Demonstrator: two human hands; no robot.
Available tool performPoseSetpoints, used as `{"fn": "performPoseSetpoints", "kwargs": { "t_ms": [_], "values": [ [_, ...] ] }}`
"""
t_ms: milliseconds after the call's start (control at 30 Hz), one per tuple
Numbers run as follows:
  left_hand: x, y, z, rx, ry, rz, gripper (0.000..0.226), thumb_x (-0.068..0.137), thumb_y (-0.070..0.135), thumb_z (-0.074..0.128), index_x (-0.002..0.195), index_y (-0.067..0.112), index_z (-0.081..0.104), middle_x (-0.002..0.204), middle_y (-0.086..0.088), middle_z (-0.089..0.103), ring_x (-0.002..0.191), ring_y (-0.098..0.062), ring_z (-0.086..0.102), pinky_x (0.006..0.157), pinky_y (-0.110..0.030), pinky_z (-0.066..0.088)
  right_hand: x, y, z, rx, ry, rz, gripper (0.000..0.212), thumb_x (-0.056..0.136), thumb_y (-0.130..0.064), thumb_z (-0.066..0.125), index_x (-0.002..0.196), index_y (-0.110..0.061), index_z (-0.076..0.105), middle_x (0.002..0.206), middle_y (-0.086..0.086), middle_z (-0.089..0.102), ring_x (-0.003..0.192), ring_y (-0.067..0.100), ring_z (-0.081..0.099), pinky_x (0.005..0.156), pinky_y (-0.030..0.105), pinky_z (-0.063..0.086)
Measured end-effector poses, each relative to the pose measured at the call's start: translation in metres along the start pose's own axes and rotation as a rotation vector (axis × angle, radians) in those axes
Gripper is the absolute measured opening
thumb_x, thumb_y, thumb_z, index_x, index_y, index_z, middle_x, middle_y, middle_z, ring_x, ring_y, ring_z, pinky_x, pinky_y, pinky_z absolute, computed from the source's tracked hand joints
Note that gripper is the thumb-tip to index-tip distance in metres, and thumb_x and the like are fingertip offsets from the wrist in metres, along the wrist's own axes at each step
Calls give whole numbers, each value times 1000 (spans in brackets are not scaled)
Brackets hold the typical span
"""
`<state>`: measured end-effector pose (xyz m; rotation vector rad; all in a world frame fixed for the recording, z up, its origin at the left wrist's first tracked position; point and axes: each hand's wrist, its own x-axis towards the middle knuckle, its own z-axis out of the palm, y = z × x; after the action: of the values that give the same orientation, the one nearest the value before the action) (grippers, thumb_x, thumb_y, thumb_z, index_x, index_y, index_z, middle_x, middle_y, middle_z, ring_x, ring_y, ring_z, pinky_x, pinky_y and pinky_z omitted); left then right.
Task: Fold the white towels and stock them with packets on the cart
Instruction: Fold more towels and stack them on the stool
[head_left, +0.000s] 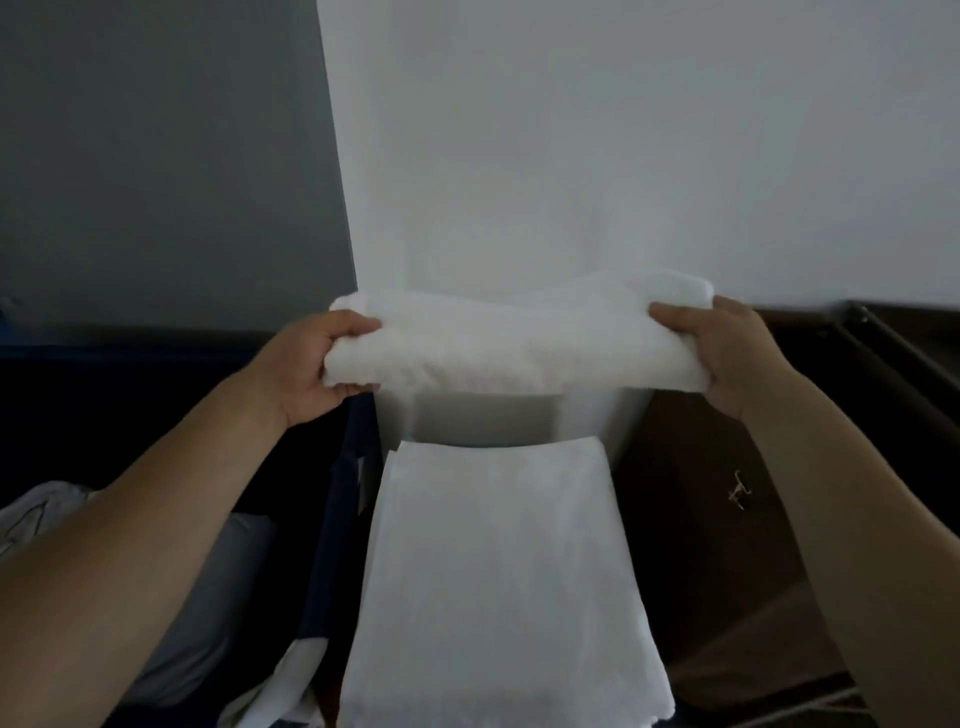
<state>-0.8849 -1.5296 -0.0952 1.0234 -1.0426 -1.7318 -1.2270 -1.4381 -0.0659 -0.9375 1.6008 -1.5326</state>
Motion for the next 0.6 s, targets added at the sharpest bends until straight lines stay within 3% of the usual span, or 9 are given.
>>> {"fn": "performPoseSetpoints", "kwargs": {
  "t_ms": [67, 167, 267, 400, 500, 600],
  "values": [
    [-23, -39, -5, 23, 54, -53, 17, 95, 0, 49, 101, 5, 63, 74, -4, 74, 61, -15, 71, 48, -23, 55, -22, 40, -13, 32, 20, 45, 16, 83, -7, 72, 98, -13, 70, 97, 7, 74, 83, 25, 70, 73, 39, 59],
    [-52, -126, -26, 99, 106, -265, 31, 90, -3, 54, 121, -3, 62, 95, -15, 75, 81, -28, 72, 73, -39, 59, -71, 133, -25, -42, 24, 307, 26, 81, 1, 71, 107, -3, 69, 87, 11, 75, 73, 27, 70, 59, 32, 59],
    [-67, -208, -56, 201, 165, -544, 35, 87, -3, 59, 122, -4, 62, 96, -21, 74, 83, -37, 71, 76, -48, 58, -111, 207, -28, -189, 19, 539, 10, 84, 4, 70, 92, -2, 66, 78, 9, 70, 64, 21, 65, 45, 21, 51],
    [-75, -260, -73, 314, 197, -704, 34, 85, 2, 62, 118, 0, 64, 104, -24, 71, 99, -44, 66, 91, -61, 52, -114, 255, -35, -351, 30, 623, 25, 82, -14, 77, 102, -5, 65, 100, 12, 69, 82, 23, 64, 75, 34, 52],
    [-68, -260, -68, 349, 243, -690, 30, 85, 17, 65, 107, -3, 68, 98, -24, 70, 92, -41, 65, 87, -55, 53, -108, 261, -36, -397, 30, 616, 30, 82, -21, 78, 105, -10, 62, 104, 11, 66, 84, 23, 62, 81, 38, 51],
    [-60, -257, -56, 362, 234, -605, 29, 93, 27, 66, 107, 2, 67, 97, -16, 69, 86, -32, 65, 71, -36, 54, -103, 260, -32, -433, 20, 637, 46, 81, -35, 78, 114, -7, 61, 107, 9, 63, 91, 26, 62, 85, 39, 52]
  ]
}}
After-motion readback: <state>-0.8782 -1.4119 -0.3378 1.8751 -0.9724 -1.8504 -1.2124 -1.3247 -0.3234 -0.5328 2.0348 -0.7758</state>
